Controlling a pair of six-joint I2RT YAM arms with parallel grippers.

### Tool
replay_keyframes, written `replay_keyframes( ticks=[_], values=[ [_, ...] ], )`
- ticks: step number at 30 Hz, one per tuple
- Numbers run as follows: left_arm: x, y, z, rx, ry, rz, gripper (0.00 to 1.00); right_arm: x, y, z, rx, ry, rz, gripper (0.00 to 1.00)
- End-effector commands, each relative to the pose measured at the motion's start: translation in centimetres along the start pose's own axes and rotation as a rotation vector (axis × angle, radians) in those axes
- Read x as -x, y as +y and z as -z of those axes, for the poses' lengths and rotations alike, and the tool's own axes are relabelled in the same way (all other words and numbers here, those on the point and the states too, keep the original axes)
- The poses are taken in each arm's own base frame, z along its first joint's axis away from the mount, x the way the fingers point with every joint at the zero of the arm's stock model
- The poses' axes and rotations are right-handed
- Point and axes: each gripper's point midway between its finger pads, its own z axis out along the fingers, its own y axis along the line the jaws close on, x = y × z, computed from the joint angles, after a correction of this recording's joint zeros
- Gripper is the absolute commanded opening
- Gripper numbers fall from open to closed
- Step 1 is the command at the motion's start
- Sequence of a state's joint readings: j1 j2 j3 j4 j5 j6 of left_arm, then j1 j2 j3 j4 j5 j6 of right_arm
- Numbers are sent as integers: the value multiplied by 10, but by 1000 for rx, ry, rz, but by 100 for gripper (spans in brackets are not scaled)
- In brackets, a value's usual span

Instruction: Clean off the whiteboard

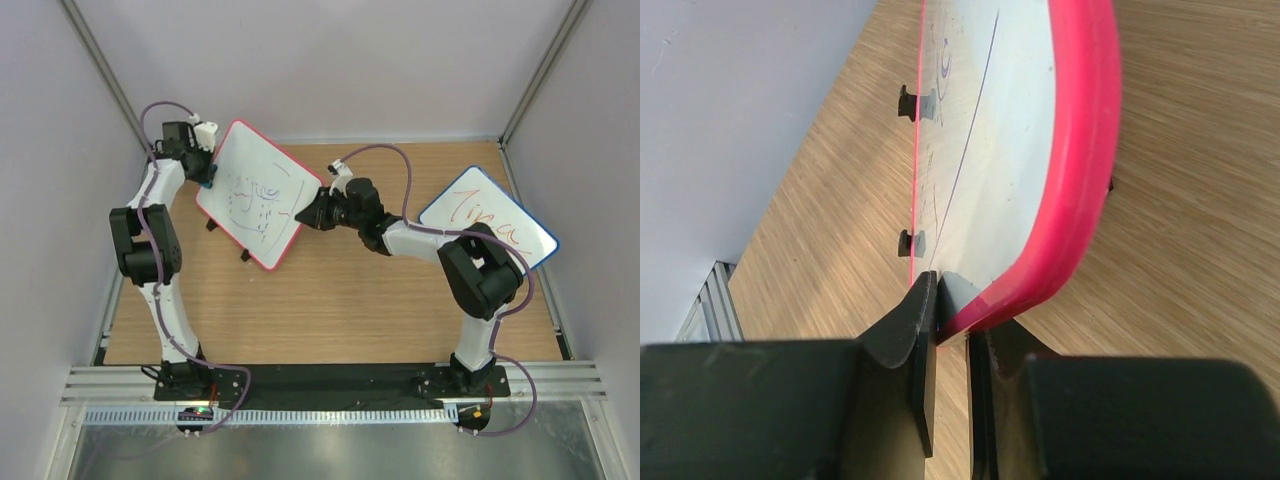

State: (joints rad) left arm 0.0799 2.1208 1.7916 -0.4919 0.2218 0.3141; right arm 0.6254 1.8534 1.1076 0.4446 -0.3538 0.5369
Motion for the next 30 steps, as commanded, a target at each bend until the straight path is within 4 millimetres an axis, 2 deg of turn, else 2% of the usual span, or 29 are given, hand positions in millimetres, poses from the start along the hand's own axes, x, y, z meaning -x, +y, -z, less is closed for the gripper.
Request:
replay_keyframes(
  ticks=[1, 3, 4, 6, 7, 11, 13, 17, 20, 21, 23, 24, 27, 28, 30],
  values=[
    [-13, -94, 1, -230, 19, -60, 0, -36, -12, 9, -27, 122, 162, 1],
    [-14, -126, 20, -289, -6, -108, 0, -38, -13, 10, -33, 127, 160, 1],
    [-10, -152, 26, -330, -22, -156, 0, -37, -12, 10, -33, 124, 163, 1],
    [-16, -184, 36, -376, -28, -198, 0, -37, -13, 10, -36, 124, 162, 1],
    [-18, -210, 39, -418, -25, -231, 0, -38, -13, 11, -37, 124, 163, 1],
    [-27, -251, 47, -497, -10, -268, 0, -37, -13, 13, -42, 123, 165, 1],
    [-25, -255, 43, -504, -4, -257, 0, -35, -13, 14, -43, 120, 166, 1],
    [-23, -236, 28, -443, 15, -244, 0, -36, -13, 16, -48, 122, 169, 1],
    [-14, -194, 16, -345, 12, -186, 0, -36, -13, 17, -50, 121, 171, 1],
    [-12, -163, 12, -284, 13, -132, 0, -37, -14, 17, -49, 124, 171, 1],
    [-1, -132, 4, -225, -3, -81, 0, -36, -13, 16, -47, 123, 172, 1],
    [-2, -100, 3, -174, -3, -27, 0, -37, -12, 16, -42, 125, 169, 1],
    [-6, -56, -10, -85, 21, 20, 0, -37, -12, 14, -38, 125, 168, 1],
    [-14, -33, -10, -37, 44, 34, 0, -37, -12, 14, -38, 124, 166, 1],
    [-22, -25, -17, -20, 72, 25, 0, -38, -12, 13, -37, 124, 164, 1]
  ],
)
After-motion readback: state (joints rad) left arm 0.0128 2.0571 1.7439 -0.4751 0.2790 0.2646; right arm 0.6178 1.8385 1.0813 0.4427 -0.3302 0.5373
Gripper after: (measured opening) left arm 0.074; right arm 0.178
